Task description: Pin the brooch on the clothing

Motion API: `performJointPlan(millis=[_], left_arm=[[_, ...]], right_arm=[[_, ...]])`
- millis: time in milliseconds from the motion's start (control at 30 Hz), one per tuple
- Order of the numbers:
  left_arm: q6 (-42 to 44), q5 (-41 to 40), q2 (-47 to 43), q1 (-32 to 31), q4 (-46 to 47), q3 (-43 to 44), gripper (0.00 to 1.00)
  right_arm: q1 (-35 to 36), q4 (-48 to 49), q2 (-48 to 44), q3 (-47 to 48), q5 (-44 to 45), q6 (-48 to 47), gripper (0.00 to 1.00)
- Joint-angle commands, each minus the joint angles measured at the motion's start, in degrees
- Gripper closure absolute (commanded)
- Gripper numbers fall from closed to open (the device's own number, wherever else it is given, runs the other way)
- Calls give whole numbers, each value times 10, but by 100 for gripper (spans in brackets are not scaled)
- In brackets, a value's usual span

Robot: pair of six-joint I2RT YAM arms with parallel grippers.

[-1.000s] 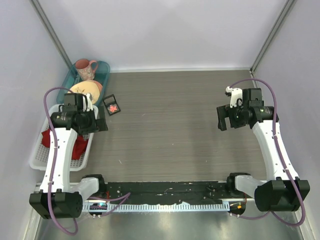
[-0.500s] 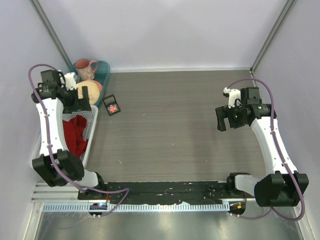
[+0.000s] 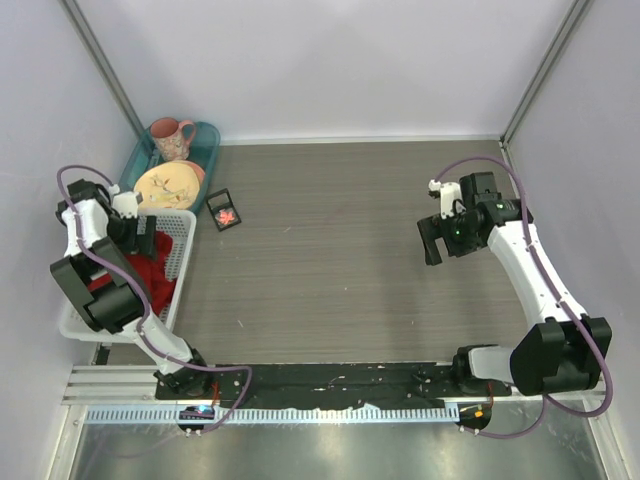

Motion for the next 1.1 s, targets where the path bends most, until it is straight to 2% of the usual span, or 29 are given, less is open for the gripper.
performJointPlan(millis=[0, 100, 200, 233, 300, 333, 400, 433, 500, 567, 667, 767, 800, 833, 967, 1000, 1067], left_arm=[[42, 12, 21, 5, 57, -34, 0], [39, 19, 31, 0, 60, -52, 0], [47, 31, 28, -2, 34, -52, 29], [50, 41, 20, -2, 23, -47, 54], [55, 55, -7, -2, -7, -33, 72], [57, 67, -50, -1, -14, -26, 88], [57, 82, -93, -2, -45, -11, 100], [57, 100, -133, -2, -60, 22, 100], [50, 115, -163, -8, -107, 67, 100], [37, 128, -193, -20, -135, 146, 100], [-4, 121, -205, -73, -179, 269, 100], [-78, 119, -187, -159, -187, 412, 100], [-99, 119, -177, -211, -182, 449, 100], [-119, 119, -167, -239, -174, 520, 100], [-253, 128, -121, -378, -70, 625, 100], [-270, 127, -104, -432, -51, 634, 100], [-281, 117, -84, -490, 4, 657, 100]], right_arm=[[30, 21, 6, 22, 22, 19, 0], [42, 23, 13, 22, 27, 21, 0], [42, 25, 13, 22, 26, 21, 0], [41, 27, 13, 21, 25, 21, 0], [41, 27, 9, 20, 20, 21, 0], [42, 26, 7, 21, 11, 24, 0], [42, 25, -1, 21, 3, 25, 0], [42, 25, -2, 21, -4, 26, 0], [42, 23, -5, 21, -10, 26, 0], [42, 22, -5, 22, -17, 27, 0], [41, 22, -8, 29, -22, 34, 0], [36, 26, -11, 39, -38, 47, 0], [32, 27, -12, 43, -44, 50, 0], [27, 30, -12, 49, -51, 56, 1], [-16, 29, -8, 68, -97, 64, 0], [-25, 30, -6, 74, -114, 68, 0], [-32, 29, -4, 78, -129, 71, 0]])
